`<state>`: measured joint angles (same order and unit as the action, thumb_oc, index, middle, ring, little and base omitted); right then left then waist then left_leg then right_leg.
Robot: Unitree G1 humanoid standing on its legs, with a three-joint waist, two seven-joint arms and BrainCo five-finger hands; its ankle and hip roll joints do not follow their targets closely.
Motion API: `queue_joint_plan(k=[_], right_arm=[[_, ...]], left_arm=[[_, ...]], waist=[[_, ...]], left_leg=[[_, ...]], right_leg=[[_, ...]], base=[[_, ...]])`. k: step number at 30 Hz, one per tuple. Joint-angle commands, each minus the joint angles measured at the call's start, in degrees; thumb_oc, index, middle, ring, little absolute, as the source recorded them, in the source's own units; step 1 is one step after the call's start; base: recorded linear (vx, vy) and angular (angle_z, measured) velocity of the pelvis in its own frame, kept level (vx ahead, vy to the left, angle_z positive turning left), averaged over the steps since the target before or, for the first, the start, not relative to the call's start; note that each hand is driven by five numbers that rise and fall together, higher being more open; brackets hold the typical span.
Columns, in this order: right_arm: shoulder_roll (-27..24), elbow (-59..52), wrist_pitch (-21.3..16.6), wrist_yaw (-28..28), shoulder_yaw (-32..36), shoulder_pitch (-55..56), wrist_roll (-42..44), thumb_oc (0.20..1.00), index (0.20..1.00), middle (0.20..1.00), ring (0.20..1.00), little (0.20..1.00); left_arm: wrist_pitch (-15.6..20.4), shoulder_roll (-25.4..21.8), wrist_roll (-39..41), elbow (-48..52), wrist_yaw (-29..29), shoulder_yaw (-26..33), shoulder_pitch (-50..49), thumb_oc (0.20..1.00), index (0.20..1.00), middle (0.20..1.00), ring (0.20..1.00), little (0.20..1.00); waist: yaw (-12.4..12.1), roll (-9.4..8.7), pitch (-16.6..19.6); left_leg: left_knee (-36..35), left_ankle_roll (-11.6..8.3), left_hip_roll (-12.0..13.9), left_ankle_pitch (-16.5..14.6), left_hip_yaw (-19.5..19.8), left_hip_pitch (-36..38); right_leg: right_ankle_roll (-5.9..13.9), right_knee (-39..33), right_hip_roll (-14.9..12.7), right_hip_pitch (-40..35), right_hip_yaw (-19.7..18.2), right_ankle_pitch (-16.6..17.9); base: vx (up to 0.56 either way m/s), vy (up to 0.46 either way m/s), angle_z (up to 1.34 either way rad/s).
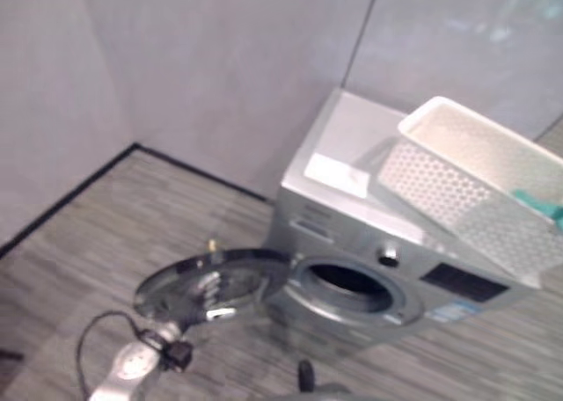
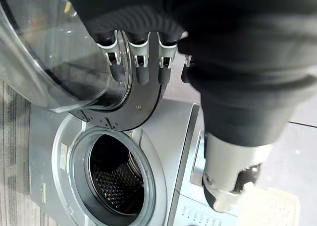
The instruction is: Grab the laundry basket,head to the washer,open it,put in the laundry and shut it.
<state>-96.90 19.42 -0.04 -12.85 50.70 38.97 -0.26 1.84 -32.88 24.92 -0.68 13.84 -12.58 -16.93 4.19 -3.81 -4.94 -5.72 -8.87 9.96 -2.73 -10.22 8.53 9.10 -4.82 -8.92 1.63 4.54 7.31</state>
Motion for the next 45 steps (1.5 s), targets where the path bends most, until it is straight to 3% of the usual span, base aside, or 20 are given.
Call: queue_joint_plan(k=[1,2,3,5,8,12,15,21,23,27,32,36,45], right_arm=[[-2.0,12.2,1.7,1.3,-5.3,-14.7,-3.5,1.000,1.000,1.000,1.000,1.000],[-1.9,13.4,1.8,1.5,-9.4,-19.1,-4.0,1.000,1.000,1.000,1.000,1.000],[-1.9,13.4,1.8,1.5,-9.4,-19.1,-4.0,1.000,1.000,1.000,1.000,1.000],[-1.7,18.4,2.4,1.5,-23.3,-32.3,-7.3,1.000,1.000,1.000,1.000,1.000],[-0.8,20.3,2.5,1.6,-32.7,-41.0,-8.9,1.000,1.000,1.000,1.000,1.000],[0.2,19.8,2.8,1.4,-43.6,-51.0,-10.1,1.000,1.000,1.000,1.000,1.000],[0.0,16.6,2.5,1.5,-45.8,-53.1,-8.9,1.000,1.000,1.000,1.000,1.000],[-0.2,11.6,1.5,0.3,-39.8,-45.3,-2.9,1.000,1.000,1.000,1.000,1.000],[1.0,9.3,1.3,-0.8,-37.5,-41.3,0.3,1.000,1.000,1.000,1.000,1.000],[1.5,6.7,1.4,-3.0,-36.5,-37.5,1.6,1.000,1.000,1.000,1.000,1.000],[0.5,4.9,1.0,-4.2,-32.7,-32.2,1.6,1.000,1.000,1.000,1.000,1.000],[-0.9,4.0,1.2,-5.4,-25.7,-23.3,0.1,1.000,1.000,1.000,1.000,1.000],[1.1,5.0,1.9,-6.3,-17.5,-14.3,-1.4,1.000,1.000,1.000,1.000,1.000]], left_arm=[[2.2,0.6,0.0,0.4,-0.3,-0.4,5.3,1.000,1.000,1.000,1.000,1.000],[2.2,0.3,0.1,0.2,-0.4,-0.3,5.5,1.000,1.000,1.000,1.000,1.000],[2.2,0.3,0.1,0.2,-0.4,-0.3,5.5,1.000,1.000,1.000,1.000,1.000],[1.8,-0.5,-0.2,0.4,-0.7,0.1,5.6,1.000,1.000,1.000,1.000,1.000],[1.6,-0.9,-0.5,0.3,-0.6,0.5,5.2,1.000,1.000,1.000,1.000,1.000],[1.2,-0.7,-1.0,-0.1,-0.6,1.2,4.7,1.000,1.000,1.000,1.000,1.000],[1.0,0.5,-1.3,-0.3,-0.5,1.8,4.2,1.000,1.000,1.000,1.000,1.000],[0.8,0.7,-0.4,0.5,0.2,1.5,3.8,1.000,1.000,1.000,1.000,1.000],[1.0,-0.2,0.1,1.1,0.3,1.5,3.5,1.000,1.000,1.000,1.000,1.000],[1.2,-0.8,0.1,1.4,0.6,2.3,2.6,1.000,1.000,1.000,1.000,1.000],[1.6,-1.0,-0.3,1.3,0.5,3.6,1.4,1.000,1.000,1.000,1.000,1.000],[1.7,-1.3,-0.5,1.5,0.7,5.1,0.0,1.000,1.000,1.000,1.000,1.000],[1.7,-1.3,-0.9,0.8,0.0,4.7,0.7,1.000,1.000,1.000,1.000,1.000]], waist=[[-2.6,1.06,-1.6],[-3.0,0.98,-1.7],[-3.0,0.98,-1.7],[-3.4,0.81,-2.2],[-3.2,0.78,-2.4],[-1.8,0.78,-2.8],[0.3,0.78,-2.5],[2.2,-1.60,-2.4],[1.8,-3.18,-2.6],[1.5,-4.49,-2.6],[1.8,-5.19,-2.6],[2.3,-5.68,-2.5],[0.5,-4.21,-4.0]], left_leg=[[1.6,2.70,1.9,-0.8,1.3,-0.7],[1.6,2.65,1.9,-0.6,1.6,-1.1],[1.6,2.65,1.9,-0.6,1.6,-1.1],[1.6,2.44,1.8,0.0,3.0,-2.6],[1.6,2.34,1.9,0.3,3.5,-3.3],[1.8,2.12,2.2,0.9,3.9,-4.7],[1.5,1.93,2.6,1.3,3.9,-5.1],[1.4,1.75,3.6,0.9,2.7,-4.8],[1.6,1.74,4.1,0.3,1.1,-3.8],[1.5,1.70,4.5,-0.1,-0.2,-2.9],[1.3,1.69,4.5,-0.2,-0.3,-2.6],[1.3,1.74,4.2,-0.5,-0.1,-2.7],[1.3,1.82,3.6,-0.3,0.6,-3.5]], right_leg=[[1.36,5.6,-1.2,2.8,2.2,-3.8],[1.35,5.5,-1.3,2.8,2.5,-3.8],[1.35,5.5,-1.3,2.8,2.5,-3.8],[1.14,5.2,-1.8,2.8,3.7,-3.9],[1.04,5.3,-1.8,3.1,4.1,-4.1],[0.81,5.7,-1.7,3.8,4.6,-4.6],[0.72,5.6,-1.4,4.1,4.9,-4.8],[0.93,5.0,-0.3,4.5,4.3,-4.1],[1.23,4.6,0.4,4.7,3.0,-3.5],[1.49,4.1,0.7,4.8,2.0,-3.0],[1.64,3.8,0.6,4.5,2.0,-3.0],[1.73,3.7,0.4,4.3,2.5,-3.0],[1.75,3.6,-0.3,4.8,2.7,-2.8]], base=[[-0.01,-0.036,0.24],[0.00,-0.013,0.30],[-0.01,-0.022,0.33],[-0.02,-0.050,0.22],[-0.01,-0.038,0.17],[0.00,-0.003,0.02],[0.00,-0.001,0.12],[0.00,-0.024,-0.04],[0.00,-0.056,-0.21],[0.01,-0.019,-0.32],[0.01,0.005,-0.12],[0.00,0.003,0.01],[0.00,-0.001,0.03]])
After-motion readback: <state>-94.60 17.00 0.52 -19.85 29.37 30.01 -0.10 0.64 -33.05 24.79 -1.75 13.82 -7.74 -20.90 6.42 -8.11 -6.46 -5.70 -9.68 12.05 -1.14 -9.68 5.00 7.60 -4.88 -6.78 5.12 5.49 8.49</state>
